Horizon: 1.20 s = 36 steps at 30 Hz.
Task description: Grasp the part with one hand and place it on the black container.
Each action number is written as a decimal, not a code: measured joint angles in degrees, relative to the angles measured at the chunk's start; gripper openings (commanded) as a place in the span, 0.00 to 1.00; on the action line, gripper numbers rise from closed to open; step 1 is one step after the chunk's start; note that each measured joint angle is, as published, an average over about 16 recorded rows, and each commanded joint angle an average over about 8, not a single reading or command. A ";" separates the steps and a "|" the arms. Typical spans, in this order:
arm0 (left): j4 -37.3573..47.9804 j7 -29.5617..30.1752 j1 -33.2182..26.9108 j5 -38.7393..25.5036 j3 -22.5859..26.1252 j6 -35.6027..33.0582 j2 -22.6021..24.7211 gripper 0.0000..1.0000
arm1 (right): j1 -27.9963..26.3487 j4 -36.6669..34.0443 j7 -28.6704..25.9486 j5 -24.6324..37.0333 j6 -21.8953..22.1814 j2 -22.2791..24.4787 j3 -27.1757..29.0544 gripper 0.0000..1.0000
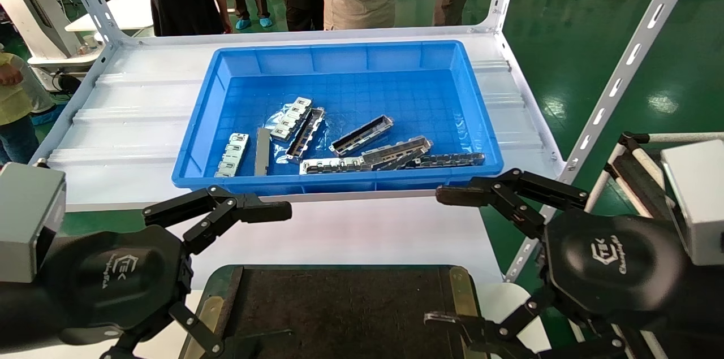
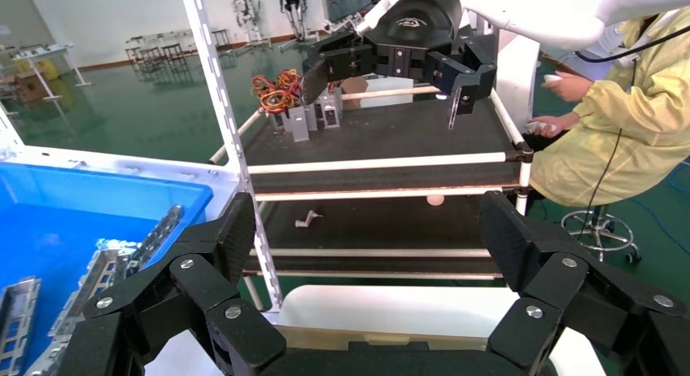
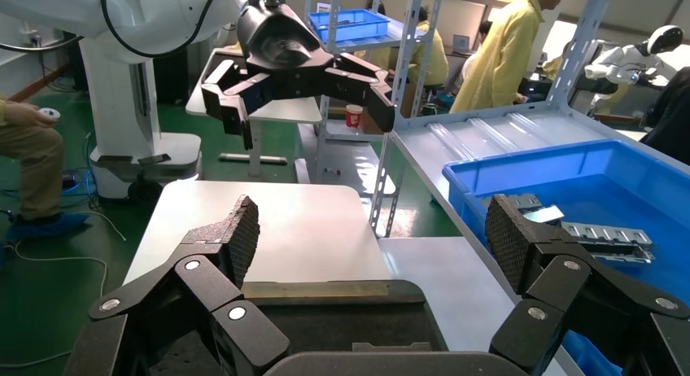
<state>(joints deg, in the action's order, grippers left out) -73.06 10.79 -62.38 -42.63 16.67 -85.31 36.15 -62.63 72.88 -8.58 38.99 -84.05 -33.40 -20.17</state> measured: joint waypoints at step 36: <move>9.18 3.15 -8.94 -20.19 7.53 25.07 15.60 1.00 | -0.01 -0.01 0.02 -0.02 0.00 0.01 -0.03 1.00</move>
<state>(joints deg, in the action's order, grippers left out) -63.88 13.94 -71.31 -62.82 24.20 -60.25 51.76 -62.65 72.87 -8.56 38.97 -84.05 -33.39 -20.21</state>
